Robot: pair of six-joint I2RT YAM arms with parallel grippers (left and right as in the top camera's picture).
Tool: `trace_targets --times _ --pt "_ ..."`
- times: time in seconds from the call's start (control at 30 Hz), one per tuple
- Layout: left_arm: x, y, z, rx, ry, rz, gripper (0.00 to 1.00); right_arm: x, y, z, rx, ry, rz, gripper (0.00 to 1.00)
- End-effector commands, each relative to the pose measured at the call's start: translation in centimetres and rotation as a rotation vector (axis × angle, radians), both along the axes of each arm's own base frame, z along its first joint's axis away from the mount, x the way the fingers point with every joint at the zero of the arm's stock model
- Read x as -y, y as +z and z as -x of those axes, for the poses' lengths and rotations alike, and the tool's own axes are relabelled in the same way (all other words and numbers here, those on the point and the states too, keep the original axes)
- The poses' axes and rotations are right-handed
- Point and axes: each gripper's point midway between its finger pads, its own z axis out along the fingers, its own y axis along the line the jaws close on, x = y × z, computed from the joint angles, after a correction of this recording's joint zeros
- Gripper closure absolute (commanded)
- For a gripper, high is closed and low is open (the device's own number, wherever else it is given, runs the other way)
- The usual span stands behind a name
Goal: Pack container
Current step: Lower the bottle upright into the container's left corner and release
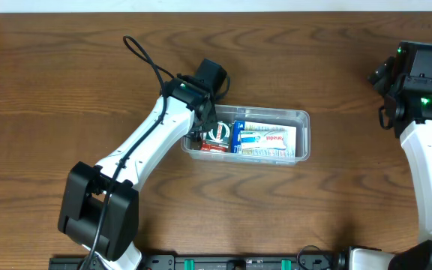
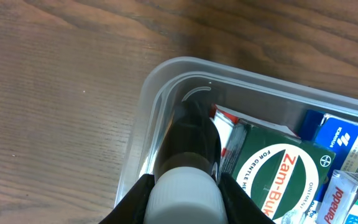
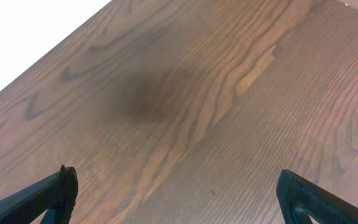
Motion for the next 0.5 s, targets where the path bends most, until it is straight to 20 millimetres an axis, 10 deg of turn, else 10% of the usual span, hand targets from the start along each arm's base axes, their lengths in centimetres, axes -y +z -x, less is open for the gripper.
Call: trace_targets --times 0.0,0.47 --pt "-0.42 -0.19 -0.23 0.010 0.014 -0.023 0.80 0.27 0.05 0.08 0.005 -0.019 0.000 0.01" --pt "-0.39 -0.18 -0.27 0.011 0.014 -0.022 0.79 0.30 0.05 0.09 0.005 -0.020 0.000 0.01"
